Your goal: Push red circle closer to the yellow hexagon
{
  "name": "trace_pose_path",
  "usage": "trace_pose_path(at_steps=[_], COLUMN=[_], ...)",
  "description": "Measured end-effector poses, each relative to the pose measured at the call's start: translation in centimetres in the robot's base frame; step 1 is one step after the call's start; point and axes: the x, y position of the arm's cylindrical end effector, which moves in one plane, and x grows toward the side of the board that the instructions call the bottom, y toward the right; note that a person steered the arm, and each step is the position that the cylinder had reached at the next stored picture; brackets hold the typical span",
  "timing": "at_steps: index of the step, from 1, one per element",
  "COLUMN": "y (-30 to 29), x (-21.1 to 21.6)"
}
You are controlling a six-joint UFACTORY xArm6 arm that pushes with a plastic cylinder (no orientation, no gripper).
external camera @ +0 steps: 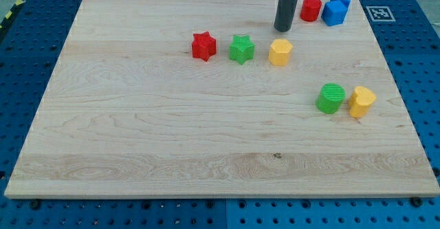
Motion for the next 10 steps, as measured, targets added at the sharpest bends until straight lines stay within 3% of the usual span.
trace_pose_path(at_steps=[1,2,4,8,10], y=[-0.5,2.6,5.4,8.7,8.7], x=[-3.5,-7.3,-8.7,-3.8,0.7])
